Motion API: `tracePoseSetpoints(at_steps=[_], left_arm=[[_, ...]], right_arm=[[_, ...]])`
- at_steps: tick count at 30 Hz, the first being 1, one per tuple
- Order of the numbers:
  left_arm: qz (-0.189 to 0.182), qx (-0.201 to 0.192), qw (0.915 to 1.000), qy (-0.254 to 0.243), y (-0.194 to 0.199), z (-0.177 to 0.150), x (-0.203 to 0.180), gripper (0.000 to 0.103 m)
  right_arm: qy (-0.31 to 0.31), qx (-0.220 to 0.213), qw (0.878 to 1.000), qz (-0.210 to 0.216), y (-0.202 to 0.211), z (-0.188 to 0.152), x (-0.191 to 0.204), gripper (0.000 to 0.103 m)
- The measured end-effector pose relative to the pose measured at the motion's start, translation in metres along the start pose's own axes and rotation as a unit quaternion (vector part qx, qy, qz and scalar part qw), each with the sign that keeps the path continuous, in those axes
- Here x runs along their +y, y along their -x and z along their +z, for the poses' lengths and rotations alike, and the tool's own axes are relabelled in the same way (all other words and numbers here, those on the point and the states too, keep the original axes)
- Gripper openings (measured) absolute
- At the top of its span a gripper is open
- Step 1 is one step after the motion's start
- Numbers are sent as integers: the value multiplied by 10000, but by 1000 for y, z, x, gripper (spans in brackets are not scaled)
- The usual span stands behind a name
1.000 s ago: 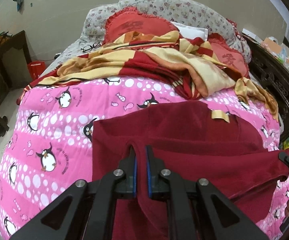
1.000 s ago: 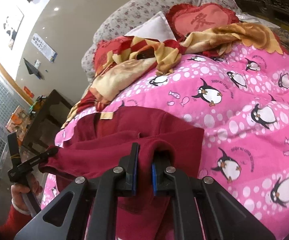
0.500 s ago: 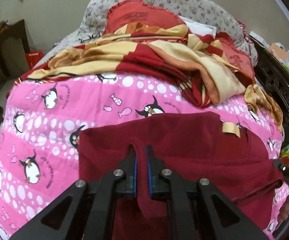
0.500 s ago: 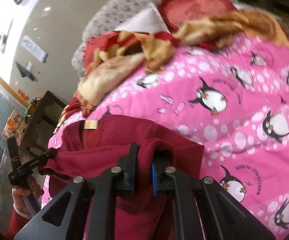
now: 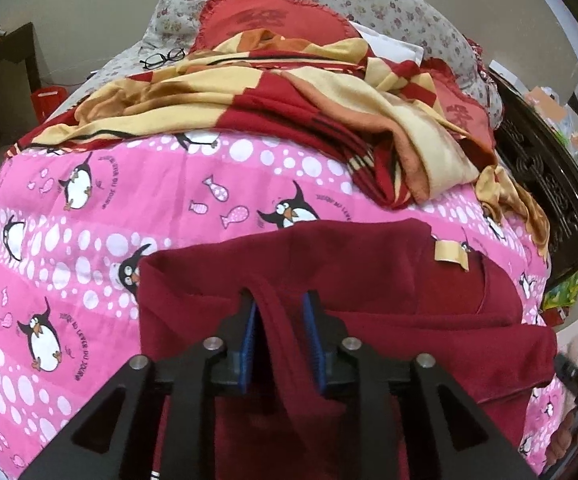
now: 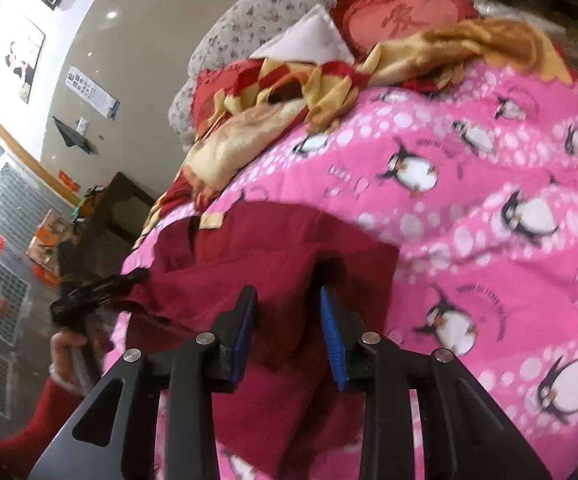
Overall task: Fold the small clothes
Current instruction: 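Lift the hem with both tools and fold it toward the collar, then lower the folded hem onto the sweater and open both tools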
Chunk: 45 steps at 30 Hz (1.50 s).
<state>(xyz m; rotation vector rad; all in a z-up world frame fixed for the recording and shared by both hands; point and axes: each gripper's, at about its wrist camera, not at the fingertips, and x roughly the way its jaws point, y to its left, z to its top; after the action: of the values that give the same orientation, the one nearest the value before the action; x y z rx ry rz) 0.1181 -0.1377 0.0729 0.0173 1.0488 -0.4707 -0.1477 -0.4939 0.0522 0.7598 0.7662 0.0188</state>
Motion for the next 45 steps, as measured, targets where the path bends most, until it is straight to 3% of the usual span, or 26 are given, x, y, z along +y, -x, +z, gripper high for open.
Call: tracePoseSetpoints(at_steps=[4,6,8,11,14,18,22,27,34,37,39,41,43,44,45], left_arm=[[-296,63,9994,142,4,6,-1,50],[-384,75,9990,219,4,11,-2,55],[-356,25,9988,334,6,19,-1,62],[-226,-352,9974,584,16,29,7,75],[-68,-555,9944,891,24,36,26,78],[304,-502,9937,954,27,34,47,78],[62,-374,9956,858,32,8,61,78],[-82,-404,9984,388,47,-38,57,78],[-396,-202,9990,66,46,-78,43,78],[-543,-71,9985,-93,45,-91,36,75],[-570,30,9981,-240,42,-100,31,65],[-583,166,9975,-374,37,-108,26,41],[-474,215,9974,-502,32,-111,25,32],[-444,207,9975,-508,31,-111,27,22],[-490,254,9975,-443,31,-110,31,21]], right_arm=[[65,506,9975,494,-14,1,11,43],[184,620,9958,651,-24,11,19,43],[139,462,9967,655,-29,24,22,43],[-403,-274,9980,409,-30,51,7,44],[-944,-628,9932,-263,-32,68,-16,47],[-863,-773,9917,-566,-17,61,-21,55],[-638,-635,9912,-969,-1,35,-23,58],[-220,-60,9973,-694,7,-11,-12,58],[183,224,9990,-336,10,-70,15,58],[340,310,9985,-301,7,-83,25,58],[407,340,9982,-292,4,-88,28,57],[470,391,9975,-345,-1,-90,30,41],[519,461,9967,-419,-9,-91,30,25],[523,498,9964,-444,-13,-90,29,22],[529,521,9962,-445,-14,-89,29,21]])
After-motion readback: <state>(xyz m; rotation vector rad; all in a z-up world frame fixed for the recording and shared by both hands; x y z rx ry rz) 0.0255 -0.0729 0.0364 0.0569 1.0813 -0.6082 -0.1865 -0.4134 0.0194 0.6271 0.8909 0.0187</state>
